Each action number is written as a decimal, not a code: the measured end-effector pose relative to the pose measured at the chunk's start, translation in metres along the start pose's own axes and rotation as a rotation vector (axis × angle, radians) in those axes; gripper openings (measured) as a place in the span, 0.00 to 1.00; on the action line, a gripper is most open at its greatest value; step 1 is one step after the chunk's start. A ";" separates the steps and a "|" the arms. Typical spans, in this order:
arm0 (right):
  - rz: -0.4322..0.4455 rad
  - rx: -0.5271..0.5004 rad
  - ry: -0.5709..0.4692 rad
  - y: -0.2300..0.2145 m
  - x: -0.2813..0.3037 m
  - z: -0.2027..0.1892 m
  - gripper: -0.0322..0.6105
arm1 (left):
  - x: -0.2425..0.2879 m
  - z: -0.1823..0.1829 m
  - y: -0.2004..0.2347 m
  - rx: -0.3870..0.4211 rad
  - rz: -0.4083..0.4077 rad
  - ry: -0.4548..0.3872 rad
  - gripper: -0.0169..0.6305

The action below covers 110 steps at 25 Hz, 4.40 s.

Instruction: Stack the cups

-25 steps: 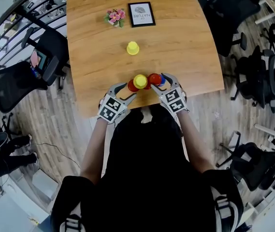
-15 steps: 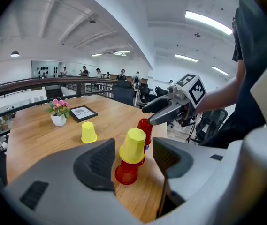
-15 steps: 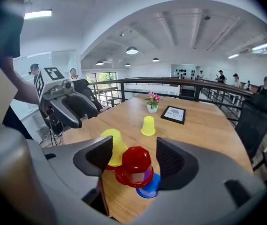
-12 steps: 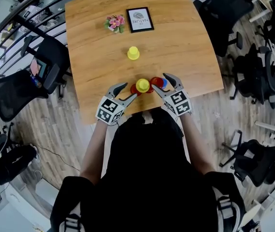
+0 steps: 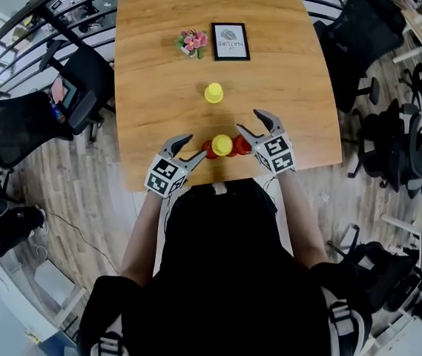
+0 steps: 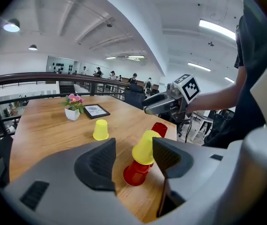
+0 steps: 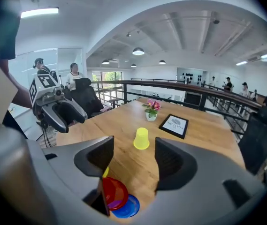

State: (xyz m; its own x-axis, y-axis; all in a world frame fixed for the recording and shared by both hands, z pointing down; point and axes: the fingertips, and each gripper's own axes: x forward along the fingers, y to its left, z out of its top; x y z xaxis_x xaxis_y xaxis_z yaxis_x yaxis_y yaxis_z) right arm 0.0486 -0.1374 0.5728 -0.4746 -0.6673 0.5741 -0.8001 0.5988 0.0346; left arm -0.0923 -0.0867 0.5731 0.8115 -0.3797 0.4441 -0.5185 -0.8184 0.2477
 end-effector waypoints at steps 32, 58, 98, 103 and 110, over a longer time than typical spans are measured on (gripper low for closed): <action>0.358 -0.235 0.100 -0.022 0.203 -0.015 0.45 | -0.034 -0.032 0.038 -0.321 0.603 -0.050 0.42; 0.209 -0.153 0.060 -0.014 0.051 0.018 0.41 | -0.017 -0.014 0.010 -0.166 0.310 -0.098 0.42; 0.195 -0.114 0.072 0.073 -0.036 0.010 0.48 | -0.036 -0.038 -0.015 -0.075 0.150 -0.078 0.42; 0.181 -0.106 0.030 0.072 -0.049 0.013 0.50 | -0.036 -0.033 -0.017 -0.064 0.136 -0.085 0.42; 0.129 0.007 -0.052 0.068 -0.081 -0.013 0.43 | -0.036 -0.023 -0.021 -0.037 0.103 -0.105 0.32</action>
State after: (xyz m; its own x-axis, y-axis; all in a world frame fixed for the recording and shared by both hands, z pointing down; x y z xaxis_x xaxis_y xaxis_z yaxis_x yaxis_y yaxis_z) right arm 0.0370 -0.0366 0.5394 -0.5917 -0.6076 0.5298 -0.7340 0.6778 -0.0425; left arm -0.1168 -0.0457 0.5722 0.7761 -0.5054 0.3772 -0.6086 -0.7570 0.2379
